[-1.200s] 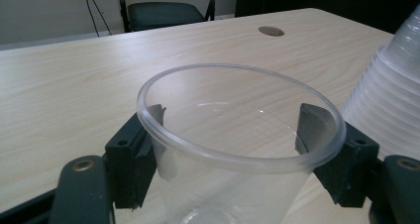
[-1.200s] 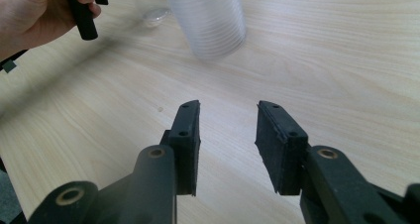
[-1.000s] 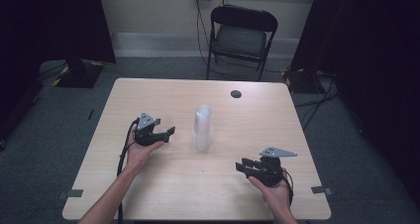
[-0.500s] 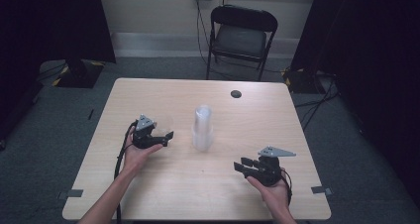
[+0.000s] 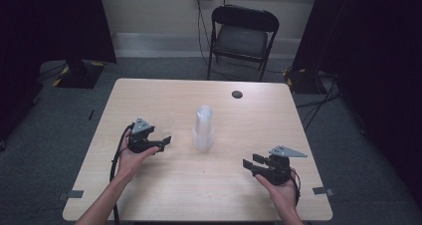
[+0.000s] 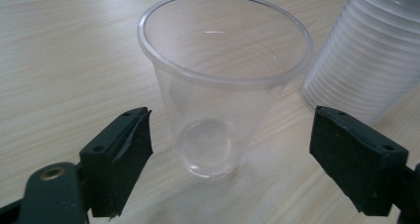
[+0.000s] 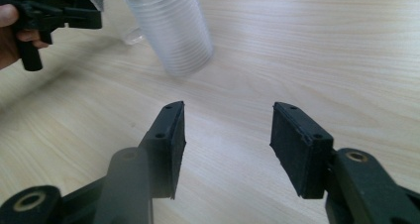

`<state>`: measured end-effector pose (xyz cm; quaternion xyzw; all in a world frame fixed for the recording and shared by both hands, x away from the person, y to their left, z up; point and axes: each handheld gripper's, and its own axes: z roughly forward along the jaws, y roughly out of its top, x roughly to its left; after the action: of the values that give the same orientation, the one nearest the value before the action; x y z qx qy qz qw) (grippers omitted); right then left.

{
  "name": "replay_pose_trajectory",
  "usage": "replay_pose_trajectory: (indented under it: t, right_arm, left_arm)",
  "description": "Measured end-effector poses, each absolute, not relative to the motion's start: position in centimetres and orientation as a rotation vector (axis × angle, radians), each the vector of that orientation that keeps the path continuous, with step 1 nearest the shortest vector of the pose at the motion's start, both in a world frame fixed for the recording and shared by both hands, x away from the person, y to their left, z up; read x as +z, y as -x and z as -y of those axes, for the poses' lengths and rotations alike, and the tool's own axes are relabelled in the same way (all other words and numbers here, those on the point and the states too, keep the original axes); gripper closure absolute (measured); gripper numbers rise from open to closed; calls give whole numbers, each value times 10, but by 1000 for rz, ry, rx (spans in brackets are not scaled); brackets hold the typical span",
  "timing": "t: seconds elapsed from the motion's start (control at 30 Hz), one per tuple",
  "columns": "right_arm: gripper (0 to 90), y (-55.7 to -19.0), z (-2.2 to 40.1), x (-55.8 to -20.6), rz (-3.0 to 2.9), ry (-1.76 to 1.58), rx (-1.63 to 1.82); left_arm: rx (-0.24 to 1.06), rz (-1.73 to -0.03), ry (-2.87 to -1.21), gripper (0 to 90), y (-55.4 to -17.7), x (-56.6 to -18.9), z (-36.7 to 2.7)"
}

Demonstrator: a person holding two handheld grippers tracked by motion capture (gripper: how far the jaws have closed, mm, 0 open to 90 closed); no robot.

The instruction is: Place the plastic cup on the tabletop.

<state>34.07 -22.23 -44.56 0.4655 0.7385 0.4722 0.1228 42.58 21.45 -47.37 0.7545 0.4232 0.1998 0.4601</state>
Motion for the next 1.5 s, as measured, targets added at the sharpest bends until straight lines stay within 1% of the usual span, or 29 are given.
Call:
replay_pose_trajectory:
  t: [0.07, 0.23, 0.53, 0.73, 0.8, 0.87, 1.1, 1.27, 1.37, 1.5]
  right_arm:
    - [461, -341, 222, -445, -2149, -1362, 1376]
    - [456, -340, 223, -445, -2142, -1357, 1380]
    - [457, -342, 227, -444, -2122, -1370, 1364]
    - [450, -344, 229, -446, -2114, -1369, 1343]
    - [447, -344, 230, -446, -2111, -1371, 1345]
    - [444, -344, 231, -446, -2108, -1373, 1341]
    - [439, -343, 233, -446, -2101, -1375, 1340]
    - [429, -343, 235, -448, -2101, -1375, 1321]
    - [423, -344, 236, -450, -2108, -1372, 1308]
    - [412, -346, 237, -451, -2107, -1375, 1300]
  left_arm:
    - [478, -1047, -1852, 169, -423, -472, -216]
    - [443, -1062, -1844, 216, -412, -466, -215]
    - [423, -1058, -1863, 215, -389, -451, -222]
    - [447, -1082, -1869, 215, -371, -440, -227]
    - [478, -1067, -1893, 214, -363, -436, -227]
    - [537, -1054, -1906, 213, -355, -435, -227]
    - [469, -1035, -1930, 203, -338, -445, -226]
    - [445, -1032, -1912, 156, -329, -455, -228]
    - [452, -991, -1927, 156, -326, -461, -229]
    - [403, -969, -1952, 157, -327, -466, -227]
